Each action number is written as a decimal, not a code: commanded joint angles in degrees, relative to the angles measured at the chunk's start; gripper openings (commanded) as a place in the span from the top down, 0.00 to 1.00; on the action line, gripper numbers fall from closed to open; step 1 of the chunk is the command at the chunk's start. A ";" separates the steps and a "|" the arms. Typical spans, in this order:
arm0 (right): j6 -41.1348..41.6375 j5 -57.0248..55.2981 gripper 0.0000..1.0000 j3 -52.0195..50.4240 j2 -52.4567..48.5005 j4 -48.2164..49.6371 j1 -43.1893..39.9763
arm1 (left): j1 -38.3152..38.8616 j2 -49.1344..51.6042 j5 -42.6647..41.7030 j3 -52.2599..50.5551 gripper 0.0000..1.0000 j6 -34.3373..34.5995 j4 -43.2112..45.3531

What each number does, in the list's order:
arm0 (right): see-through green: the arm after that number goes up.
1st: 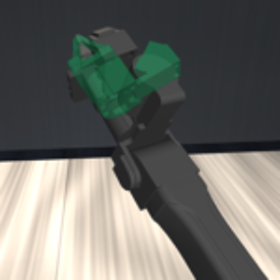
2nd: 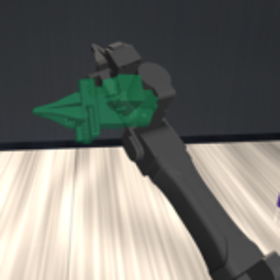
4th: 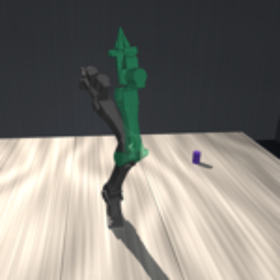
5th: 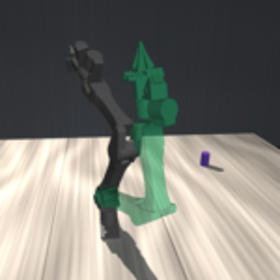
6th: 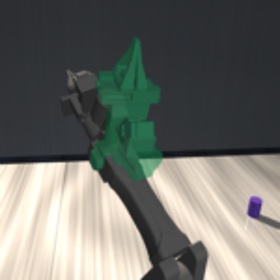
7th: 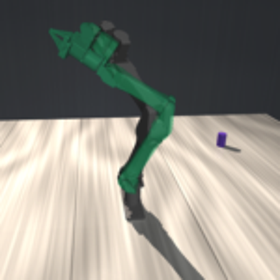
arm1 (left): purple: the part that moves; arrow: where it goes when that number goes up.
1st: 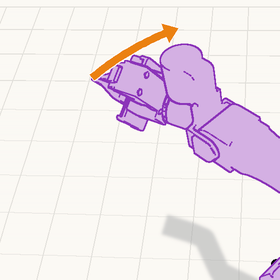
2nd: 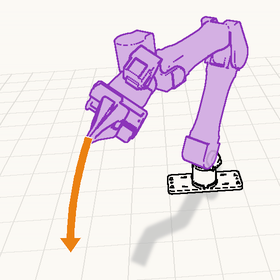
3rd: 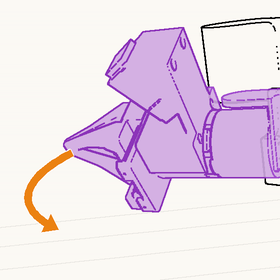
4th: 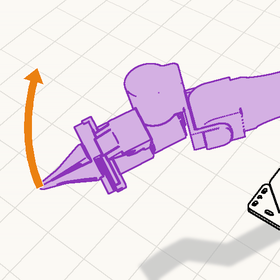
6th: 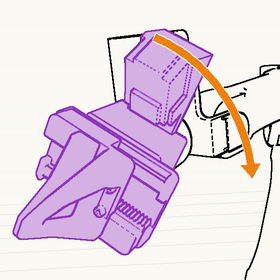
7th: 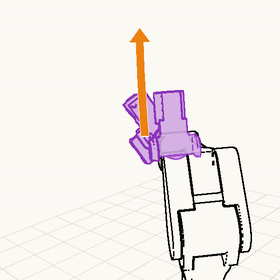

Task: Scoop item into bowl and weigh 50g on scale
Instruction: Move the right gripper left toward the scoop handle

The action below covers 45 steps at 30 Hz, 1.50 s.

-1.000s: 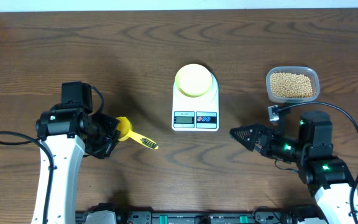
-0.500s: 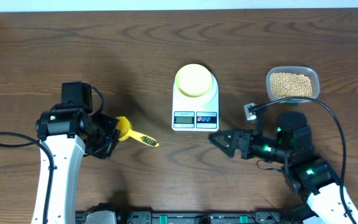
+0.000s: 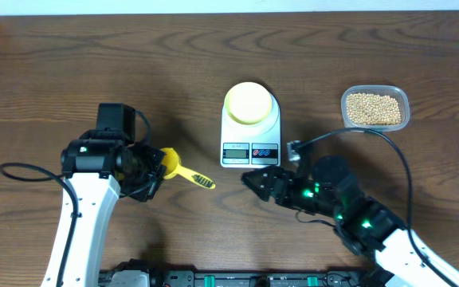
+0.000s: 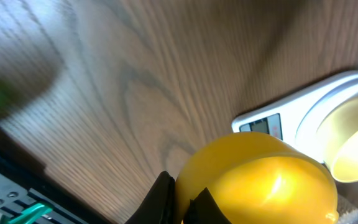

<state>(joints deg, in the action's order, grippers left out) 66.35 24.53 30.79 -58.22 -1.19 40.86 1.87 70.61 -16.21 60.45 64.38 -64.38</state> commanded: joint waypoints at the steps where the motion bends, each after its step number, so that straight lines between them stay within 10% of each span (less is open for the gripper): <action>1: 2.54 -2.14 0.20 1.03 -3.72 5.22 3.54 | 1.84 -0.24 0.37 -0.22 0.93 0.90 0.57; 16: 3.93 -6.99 0.27 1.03 -15.52 28.22 11.58 | 3.74 -0.24 0.37 -0.22 0.93 1.16 0.57; 45: 10.38 -19.02 0.52 1.03 -16.81 33.42 16.61 | 4.09 -0.24 0.11 -0.22 0.93 2.43 0.37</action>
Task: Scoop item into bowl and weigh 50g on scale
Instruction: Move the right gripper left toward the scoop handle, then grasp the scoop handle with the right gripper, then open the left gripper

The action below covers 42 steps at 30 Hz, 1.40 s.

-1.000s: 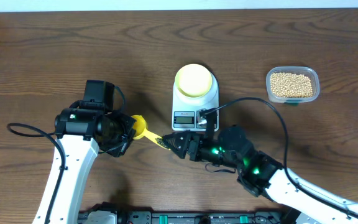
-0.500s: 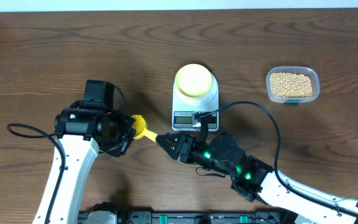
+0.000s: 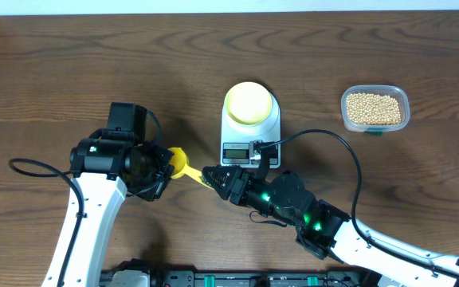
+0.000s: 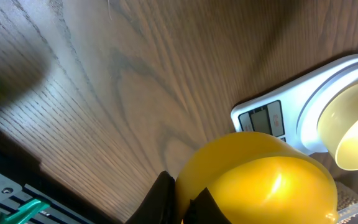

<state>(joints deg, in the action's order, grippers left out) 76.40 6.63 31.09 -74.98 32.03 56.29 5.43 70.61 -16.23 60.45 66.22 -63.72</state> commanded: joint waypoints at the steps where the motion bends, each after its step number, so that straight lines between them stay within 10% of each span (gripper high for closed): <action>1: 0.33 -1.11 0.52 0.72 -0.04 0.20 1.20 | 0.85 -0.24 0.13 -0.22 0.93 0.66 -0.28; 42: 3.96 -1.14 0.84 0.72 -0.04 0.13 2.32 | 6.93 -0.24 0.81 -0.22 0.93 5.66 0.37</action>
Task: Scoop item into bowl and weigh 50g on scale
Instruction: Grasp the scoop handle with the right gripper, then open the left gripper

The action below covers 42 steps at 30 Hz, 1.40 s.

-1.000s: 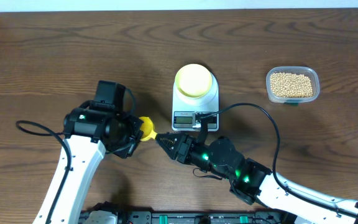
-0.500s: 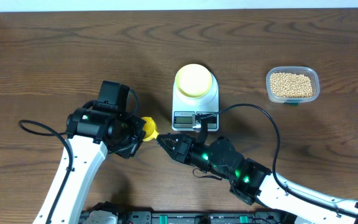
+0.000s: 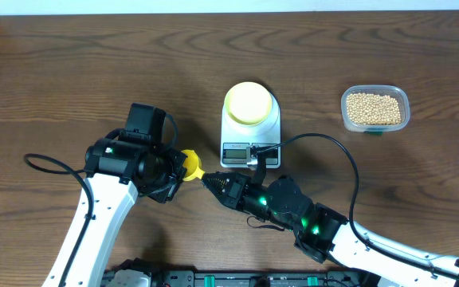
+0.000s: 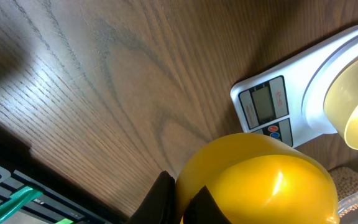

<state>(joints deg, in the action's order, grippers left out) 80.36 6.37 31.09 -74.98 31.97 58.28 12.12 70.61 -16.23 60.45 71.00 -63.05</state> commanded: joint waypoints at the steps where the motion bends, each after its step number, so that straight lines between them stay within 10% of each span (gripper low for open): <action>1: -0.02 -0.87 0.85 0.72 -0.04 0.17 0.33 | 0.24 -0.24 0.81 -0.22 0.93 0.87 -0.31; 33: -0.04 -0.85 0.98 0.72 -0.04 -0.11 0.33 | 0.24 -0.24 0.81 -0.22 0.92 0.85 -0.35; 42: -0.33 -0.92 0.99 0.72 -0.04 -4.20 0.31 | 0.24 -0.24 0.83 -0.22 0.52 0.85 -0.35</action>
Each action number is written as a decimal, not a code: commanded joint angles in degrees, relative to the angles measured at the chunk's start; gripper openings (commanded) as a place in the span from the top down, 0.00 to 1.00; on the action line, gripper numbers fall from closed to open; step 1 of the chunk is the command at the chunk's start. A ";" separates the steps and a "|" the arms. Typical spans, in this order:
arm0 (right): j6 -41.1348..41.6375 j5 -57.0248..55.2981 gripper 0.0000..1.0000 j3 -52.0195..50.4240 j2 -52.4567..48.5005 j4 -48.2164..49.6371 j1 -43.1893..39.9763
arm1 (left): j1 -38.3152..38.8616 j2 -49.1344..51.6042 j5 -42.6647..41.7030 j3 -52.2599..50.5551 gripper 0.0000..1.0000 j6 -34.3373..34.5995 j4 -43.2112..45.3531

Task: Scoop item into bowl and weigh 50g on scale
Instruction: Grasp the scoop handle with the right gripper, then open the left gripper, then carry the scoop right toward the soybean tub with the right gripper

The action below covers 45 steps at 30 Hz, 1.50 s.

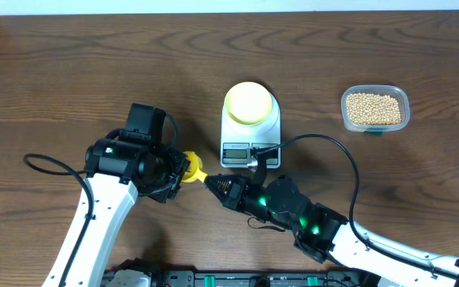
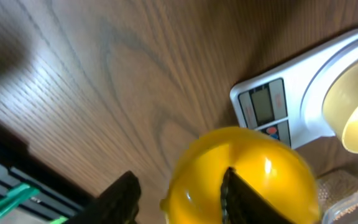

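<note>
A yellow scoop (image 1: pixel 191 169) hangs just left of the white scale (image 1: pixel 250 131), between my two grippers. My left gripper (image 1: pixel 178 169) stands open around its cup; in the left wrist view the cup (image 2: pixel 241 174) sits between the spread black fingers (image 2: pixel 124 190) of the left gripper (image 2: pixel 178 186). My right gripper (image 1: pixel 213 184) covers the scoop's handle and looks shut on it. A pale yellow bowl (image 1: pixel 248 104) rests on the scale's platform. A clear tub of beans (image 1: pixel 375 109) sits at the back right.
The right arm lies across the front of the table, below the scale, and its black cable (image 1: pixel 349 167) loops up beside it. The left arm's cable (image 1: pixel 38 159) trails off to the left. The scale's display (image 2: pixel 263 107) faces the front edge.
My left gripper has opened; its fingers now stand apart on either side of the scoop's cup. The scoop and both arms are almost where they were.
My left gripper held the scoop by its cup, left of the scale, with the right gripper open below the scale. The right gripper then reached the handle's end. Both moved closer to the scale, and now the left has let go.
</note>
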<state>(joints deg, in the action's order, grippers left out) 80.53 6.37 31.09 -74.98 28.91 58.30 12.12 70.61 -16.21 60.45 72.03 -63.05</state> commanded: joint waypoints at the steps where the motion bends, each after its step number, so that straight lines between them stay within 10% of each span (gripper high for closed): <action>1: -0.90 -0.92 0.99 0.72 -0.04 -1.84 0.28 | 0.24 -0.24 0.81 -0.22 0.49 -0.17 -0.35; 16: -22.38 3.26 0.99 0.72 2.03 -16.98 -2.10 | 0.24 -0.24 0.85 -0.22 0.21 -0.39 -0.35; 36: -44.63 -2.16 0.99 0.74 43.32 -61.96 -21.09 | 0.24 -0.24 3.78 -0.22 0.16 -0.37 -2.43; 40: -44.63 -5.01 0.99 0.74 49.99 -66.27 -23.50 | 0.24 -0.24 3.69 -0.22 0.90 -0.37 -2.43; 45: -44.61 -8.07 0.99 0.74 54.45 -69.96 -24.68 | 0.24 -0.24 2.25 -0.22 0.93 -1.40 -1.79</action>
<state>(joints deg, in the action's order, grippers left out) 37.19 1.63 31.24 -22.37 -40.12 34.30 12.23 70.61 -13.61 60.45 71.81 -65.12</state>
